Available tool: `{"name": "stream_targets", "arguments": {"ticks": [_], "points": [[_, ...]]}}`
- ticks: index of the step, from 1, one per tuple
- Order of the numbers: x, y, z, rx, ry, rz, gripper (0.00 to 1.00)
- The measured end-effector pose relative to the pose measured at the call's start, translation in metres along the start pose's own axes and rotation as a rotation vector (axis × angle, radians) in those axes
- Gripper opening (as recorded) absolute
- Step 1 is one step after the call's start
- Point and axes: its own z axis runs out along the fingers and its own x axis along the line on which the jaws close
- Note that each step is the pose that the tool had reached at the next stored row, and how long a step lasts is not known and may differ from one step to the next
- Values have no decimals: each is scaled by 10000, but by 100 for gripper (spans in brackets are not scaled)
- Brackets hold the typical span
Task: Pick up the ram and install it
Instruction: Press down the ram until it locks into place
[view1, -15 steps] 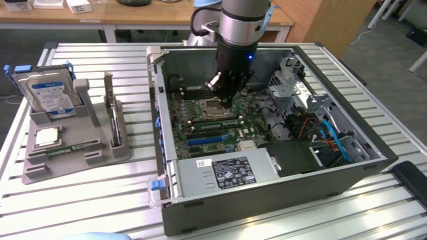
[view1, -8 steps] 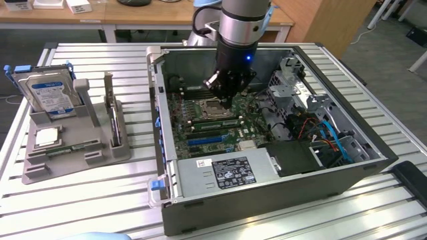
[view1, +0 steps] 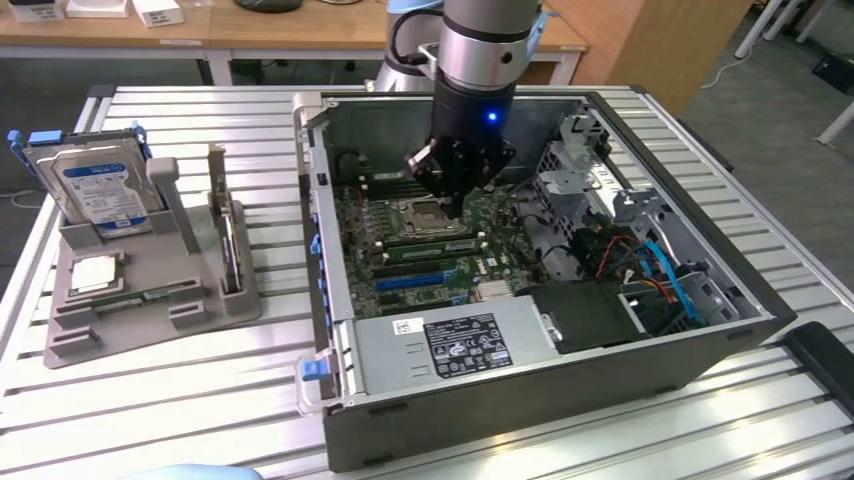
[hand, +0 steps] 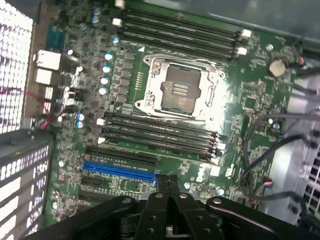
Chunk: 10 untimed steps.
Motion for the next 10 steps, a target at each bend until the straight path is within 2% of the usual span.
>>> {"name": "stream_targets", "arguments": {"ticks": [10], "points": [[0,0,0,53,63,1721,10]]}}
